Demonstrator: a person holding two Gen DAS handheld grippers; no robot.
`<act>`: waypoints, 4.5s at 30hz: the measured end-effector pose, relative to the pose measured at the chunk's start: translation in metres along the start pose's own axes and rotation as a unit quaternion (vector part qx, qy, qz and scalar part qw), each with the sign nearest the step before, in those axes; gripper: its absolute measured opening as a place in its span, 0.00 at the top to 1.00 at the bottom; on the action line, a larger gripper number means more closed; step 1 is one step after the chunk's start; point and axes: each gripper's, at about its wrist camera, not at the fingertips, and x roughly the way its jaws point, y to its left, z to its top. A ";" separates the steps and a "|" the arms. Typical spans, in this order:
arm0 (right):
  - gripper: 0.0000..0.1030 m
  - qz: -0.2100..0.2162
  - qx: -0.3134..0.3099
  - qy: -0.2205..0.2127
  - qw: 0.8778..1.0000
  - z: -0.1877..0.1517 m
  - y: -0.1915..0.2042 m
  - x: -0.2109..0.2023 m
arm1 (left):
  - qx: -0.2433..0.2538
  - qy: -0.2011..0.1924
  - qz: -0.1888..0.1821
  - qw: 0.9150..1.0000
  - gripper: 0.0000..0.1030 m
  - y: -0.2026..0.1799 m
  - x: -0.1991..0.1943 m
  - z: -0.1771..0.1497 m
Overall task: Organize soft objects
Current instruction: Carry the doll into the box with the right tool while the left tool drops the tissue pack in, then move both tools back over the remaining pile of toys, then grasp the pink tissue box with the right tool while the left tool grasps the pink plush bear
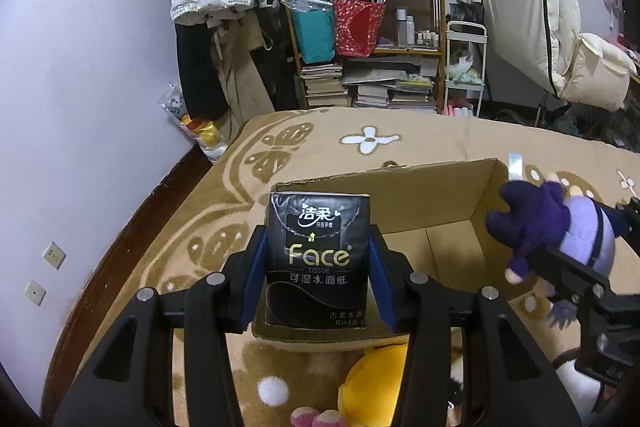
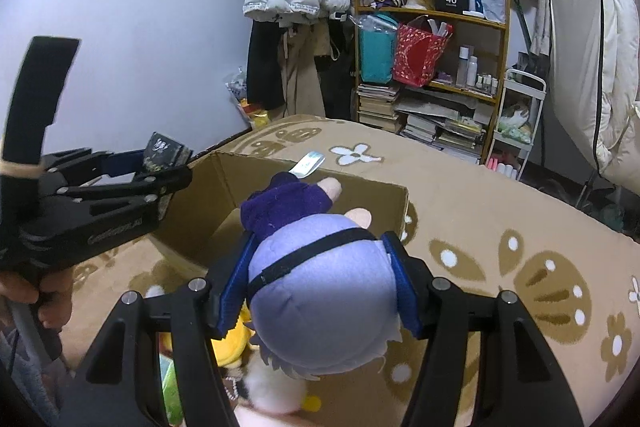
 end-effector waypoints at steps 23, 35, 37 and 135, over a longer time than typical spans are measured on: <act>0.00 0.013 0.002 0.025 1.000 -0.005 0.004 0.008 | -0.032 0.019 0.021 0.999 0.03 0.020 -0.002 -0.011; 0.00 0.030 0.016 0.006 0.999 -0.003 0.010 -0.033 | -0.037 0.044 0.030 0.998 0.02 0.029 -0.037 -0.021; 0.00 0.027 0.009 0.000 1.000 -0.004 0.014 -0.043 | -0.048 0.042 0.037 0.997 0.02 0.034 -0.047 -0.026; 0.31 0.017 0.074 0.235 0.969 -0.124 0.026 0.027 | -0.124 0.296 0.007 0.947 0.03 0.033 0.035 -0.150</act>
